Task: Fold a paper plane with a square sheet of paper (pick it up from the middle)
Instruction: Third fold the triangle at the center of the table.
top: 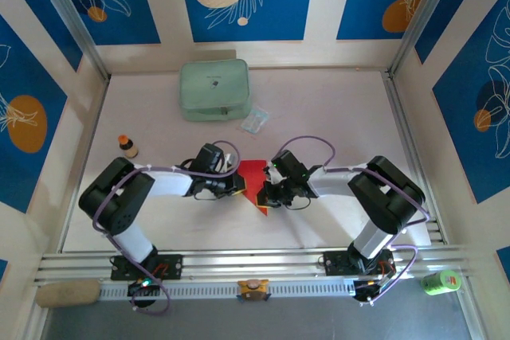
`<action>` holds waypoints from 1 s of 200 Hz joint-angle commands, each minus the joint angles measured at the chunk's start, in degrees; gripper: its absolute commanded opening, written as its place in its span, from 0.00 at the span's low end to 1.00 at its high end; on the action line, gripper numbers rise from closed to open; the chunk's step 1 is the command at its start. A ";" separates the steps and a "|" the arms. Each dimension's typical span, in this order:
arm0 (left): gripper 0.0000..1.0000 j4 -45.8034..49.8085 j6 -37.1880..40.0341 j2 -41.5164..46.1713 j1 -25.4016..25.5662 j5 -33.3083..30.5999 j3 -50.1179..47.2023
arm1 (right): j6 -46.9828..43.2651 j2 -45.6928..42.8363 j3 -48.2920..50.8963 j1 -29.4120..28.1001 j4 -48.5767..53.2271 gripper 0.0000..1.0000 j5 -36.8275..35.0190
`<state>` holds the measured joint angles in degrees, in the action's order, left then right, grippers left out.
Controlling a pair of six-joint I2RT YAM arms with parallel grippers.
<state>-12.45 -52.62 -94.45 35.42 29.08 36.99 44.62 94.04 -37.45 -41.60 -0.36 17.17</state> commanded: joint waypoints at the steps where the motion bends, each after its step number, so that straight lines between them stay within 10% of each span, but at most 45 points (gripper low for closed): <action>1: 0.07 -0.36 0.46 3.20 0.89 -1.73 -0.55 | 0.55 1.12 2.01 -0.32 5.65 0.00 -2.17; 200: 0.03 3.59 3.21 -0.75 -7.03 -2.31 -2.17 | -1.61 0.17 3.15 0.65 5.28 0.00 -1.86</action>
<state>-16.75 -51.51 -97.36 30.06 31.22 35.27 44.51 93.91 -36.82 -41.21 -1.34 17.45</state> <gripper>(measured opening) 0.064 0.053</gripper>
